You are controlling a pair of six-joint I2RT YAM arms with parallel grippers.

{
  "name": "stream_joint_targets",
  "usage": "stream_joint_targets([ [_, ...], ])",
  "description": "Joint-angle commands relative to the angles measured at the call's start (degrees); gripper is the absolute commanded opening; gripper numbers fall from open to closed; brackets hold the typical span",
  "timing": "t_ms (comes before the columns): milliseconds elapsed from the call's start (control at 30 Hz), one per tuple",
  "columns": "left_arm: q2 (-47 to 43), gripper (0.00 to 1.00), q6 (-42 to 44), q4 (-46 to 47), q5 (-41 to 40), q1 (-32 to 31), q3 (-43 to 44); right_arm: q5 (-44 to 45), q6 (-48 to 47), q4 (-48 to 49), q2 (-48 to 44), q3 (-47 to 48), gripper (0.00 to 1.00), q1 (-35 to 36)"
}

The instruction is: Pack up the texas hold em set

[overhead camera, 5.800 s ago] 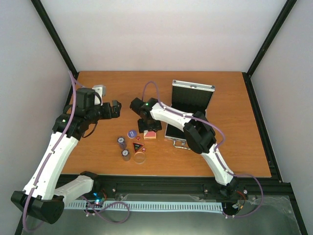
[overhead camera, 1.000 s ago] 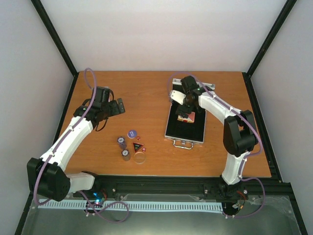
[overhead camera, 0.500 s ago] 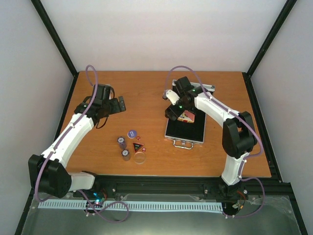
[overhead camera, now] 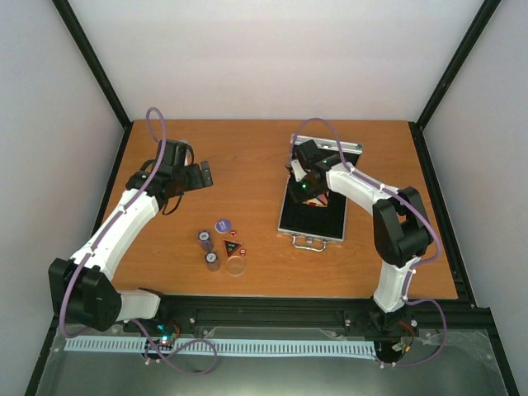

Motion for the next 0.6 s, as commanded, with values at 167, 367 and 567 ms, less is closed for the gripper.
stream_joint_targets([
  [167, -0.1, 1.00, 0.8, -0.5, 0.2, 0.1, 2.2, 13.0, 8.4, 1.7, -2.7, -4.4, 0.07, 0.4],
  [367, -0.3, 1.00, 0.9, -0.6, 0.2, 0.1, 2.0, 15.0, 8.5, 2.3, -0.4, -3.8, 0.07, 0.4],
  [567, -0.2, 1.00, 0.8, -0.7, 0.3, 0.1, 2.3, 14.6, 8.7, 3.5, 0.5, -1.7, 0.06, 0.4],
])
